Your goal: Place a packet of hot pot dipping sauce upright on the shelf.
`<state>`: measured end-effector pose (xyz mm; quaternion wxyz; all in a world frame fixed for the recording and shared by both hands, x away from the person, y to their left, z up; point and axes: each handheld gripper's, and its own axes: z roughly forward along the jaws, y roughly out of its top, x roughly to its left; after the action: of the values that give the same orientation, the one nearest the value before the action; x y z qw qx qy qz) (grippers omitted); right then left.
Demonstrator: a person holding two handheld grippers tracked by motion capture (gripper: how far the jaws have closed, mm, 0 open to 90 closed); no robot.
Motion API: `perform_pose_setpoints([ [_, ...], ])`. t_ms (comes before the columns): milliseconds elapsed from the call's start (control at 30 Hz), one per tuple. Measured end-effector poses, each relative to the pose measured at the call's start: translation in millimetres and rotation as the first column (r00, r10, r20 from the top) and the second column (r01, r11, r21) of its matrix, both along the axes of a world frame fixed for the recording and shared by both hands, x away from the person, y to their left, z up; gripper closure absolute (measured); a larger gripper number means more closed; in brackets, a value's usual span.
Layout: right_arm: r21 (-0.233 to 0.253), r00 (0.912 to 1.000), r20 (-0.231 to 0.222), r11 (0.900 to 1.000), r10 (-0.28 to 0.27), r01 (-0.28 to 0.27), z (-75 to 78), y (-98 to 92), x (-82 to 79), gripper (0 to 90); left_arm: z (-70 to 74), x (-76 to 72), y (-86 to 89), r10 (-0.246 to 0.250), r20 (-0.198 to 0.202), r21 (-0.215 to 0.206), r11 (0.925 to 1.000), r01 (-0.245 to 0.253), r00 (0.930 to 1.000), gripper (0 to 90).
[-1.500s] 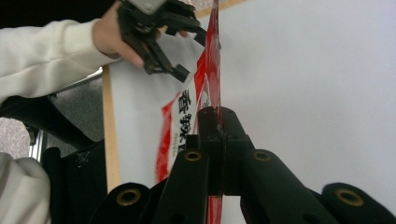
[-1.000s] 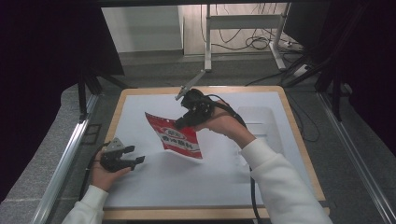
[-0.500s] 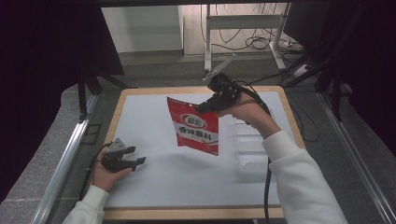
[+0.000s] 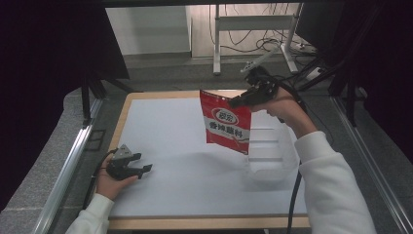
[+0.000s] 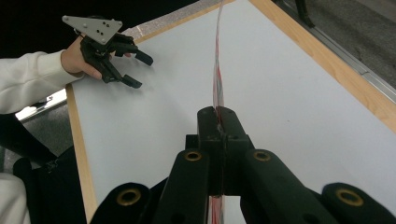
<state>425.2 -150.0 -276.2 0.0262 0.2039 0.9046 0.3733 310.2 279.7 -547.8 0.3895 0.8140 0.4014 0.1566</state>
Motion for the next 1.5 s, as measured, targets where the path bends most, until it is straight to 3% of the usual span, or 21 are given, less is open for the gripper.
perform_pose_setpoints([
  [833, 0.032, 0.9954, 0.038, 0.996, -0.088, 0.087, 19.8, -77.7, 18.2, 89.1, -1.4, 1.2, -2.4, 0.008, -0.001, 0.015, 0.9999, -0.008, 1.0000, 30.3],
  [1133, 0.044, 0.9951, 0.040, 0.995, -0.091, 0.089, 16.8, -101.1, 16.0, 89.2, -1.9, 1.5, -2.6, 0.008, -0.001, 0.026, 0.9996, -0.008, 1.0000, 30.3],
  [1500, 0.062, 0.9945, 0.026, 0.993, -0.101, 0.099, 8.2, -117.2, 20.9, 89.1, -2.5, 1.3, -4.0, 0.010, -0.002, 0.032, 0.9994, -0.010, 0.9999, 30.4],
])
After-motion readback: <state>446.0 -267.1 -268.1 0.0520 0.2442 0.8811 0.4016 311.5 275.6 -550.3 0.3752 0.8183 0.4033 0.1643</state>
